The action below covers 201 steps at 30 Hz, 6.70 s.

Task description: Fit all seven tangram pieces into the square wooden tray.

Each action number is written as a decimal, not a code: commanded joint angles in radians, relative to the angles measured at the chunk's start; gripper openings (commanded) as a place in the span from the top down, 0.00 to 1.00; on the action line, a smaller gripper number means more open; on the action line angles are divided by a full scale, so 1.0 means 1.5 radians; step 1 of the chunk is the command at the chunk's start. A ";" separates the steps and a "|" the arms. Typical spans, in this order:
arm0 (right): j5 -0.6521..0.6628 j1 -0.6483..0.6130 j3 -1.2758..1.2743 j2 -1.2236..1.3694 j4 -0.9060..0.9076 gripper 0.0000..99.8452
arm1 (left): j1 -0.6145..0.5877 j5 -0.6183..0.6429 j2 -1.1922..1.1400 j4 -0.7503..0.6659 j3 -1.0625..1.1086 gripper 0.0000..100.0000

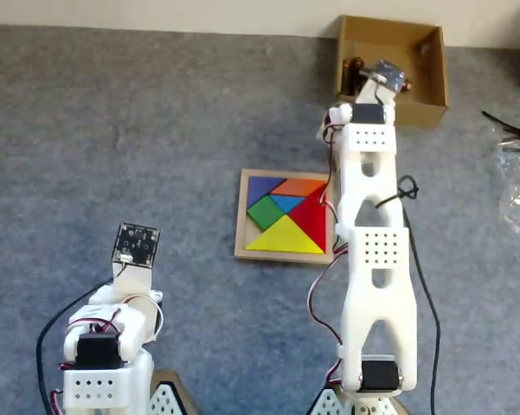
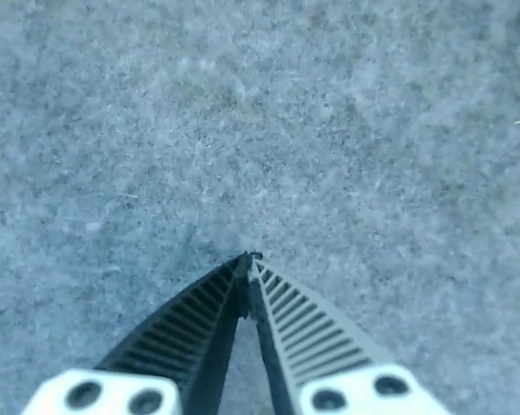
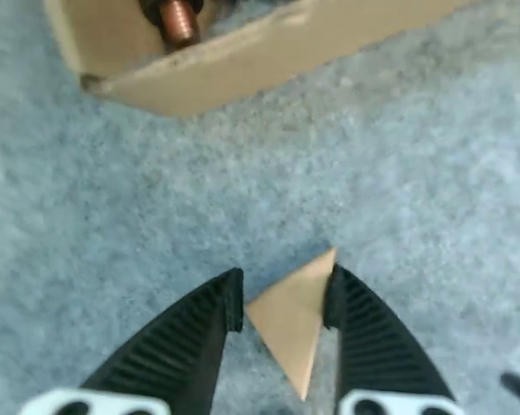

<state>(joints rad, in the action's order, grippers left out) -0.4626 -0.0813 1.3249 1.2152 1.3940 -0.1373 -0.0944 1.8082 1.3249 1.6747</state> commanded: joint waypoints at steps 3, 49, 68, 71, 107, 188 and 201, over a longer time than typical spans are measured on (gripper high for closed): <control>-0.006 0.002 0.031 -0.013 0.063 0.86 | 0.015 0.004 0.004 0.001 0.014 0.99; 0.482 0.142 0.036 -0.020 0.244 0.86 | 0.015 0.002 0.004 0.001 0.014 0.99; 0.483 0.145 -0.231 -0.283 0.245 0.93 | 0.015 0.002 0.004 0.001 0.014 0.99; 0.483 0.140 -0.284 -0.348 0.245 0.99 | 0.015 0.002 0.004 0.001 0.014 0.99; 0.554 -0.181 -0.572 -0.565 0.184 1.00 | 0.015 0.002 0.004 0.001 0.014 0.99; 1.049 -0.372 -0.631 -0.474 0.075 0.94 | 0.015 0.002 0.004 0.001 0.014 0.99; 1.044 -0.350 -0.627 -0.475 0.076 0.87 | 0.015 0.002 0.004 0.001 0.014 0.99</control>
<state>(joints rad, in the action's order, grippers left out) 1.1009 -0.6276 0.3751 0.5263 1.5182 -0.1373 -0.0944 1.8082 1.3249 1.6747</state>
